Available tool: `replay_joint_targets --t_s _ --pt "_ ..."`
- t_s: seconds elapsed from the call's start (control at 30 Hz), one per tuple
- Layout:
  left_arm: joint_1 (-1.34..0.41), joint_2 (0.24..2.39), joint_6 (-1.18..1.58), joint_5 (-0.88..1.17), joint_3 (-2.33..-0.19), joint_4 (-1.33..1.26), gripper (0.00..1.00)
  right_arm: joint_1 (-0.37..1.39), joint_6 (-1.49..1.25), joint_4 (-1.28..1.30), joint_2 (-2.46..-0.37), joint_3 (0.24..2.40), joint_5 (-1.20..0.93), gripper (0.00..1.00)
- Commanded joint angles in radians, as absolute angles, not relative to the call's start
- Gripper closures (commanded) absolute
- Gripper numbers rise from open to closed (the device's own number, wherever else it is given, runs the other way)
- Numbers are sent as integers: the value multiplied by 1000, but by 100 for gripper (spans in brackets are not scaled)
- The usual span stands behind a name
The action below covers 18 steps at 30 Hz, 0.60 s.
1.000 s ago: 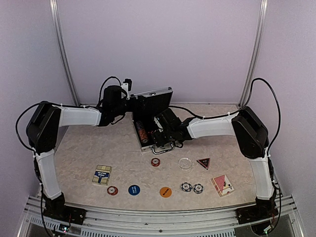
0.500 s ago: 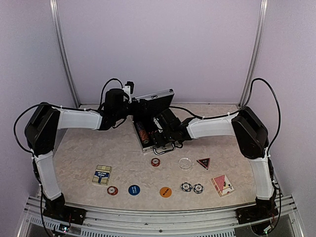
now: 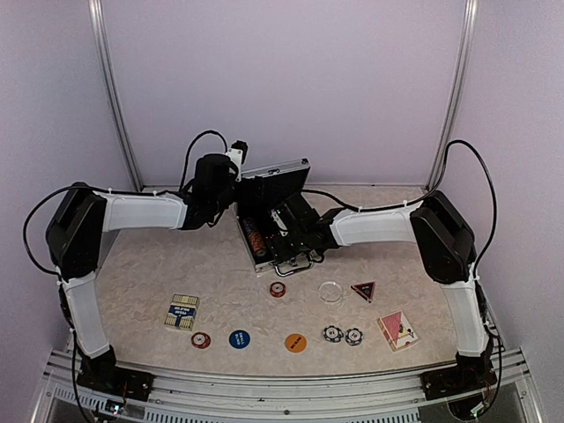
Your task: Pack up texas hold em set
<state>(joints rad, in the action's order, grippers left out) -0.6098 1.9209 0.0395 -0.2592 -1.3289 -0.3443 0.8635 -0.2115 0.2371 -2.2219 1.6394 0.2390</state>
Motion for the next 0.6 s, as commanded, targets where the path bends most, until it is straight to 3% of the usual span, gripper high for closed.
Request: replay_joint_targets --t_s 0.0,0.57 --pt "-605 1889 -102 -381 -1389 -335 1 880 -222 299 -2267 1652 197 20" --pt "-465 2020 -53 -370 -1646 -174 1 880 -223 318 -2297 1663 162 20"
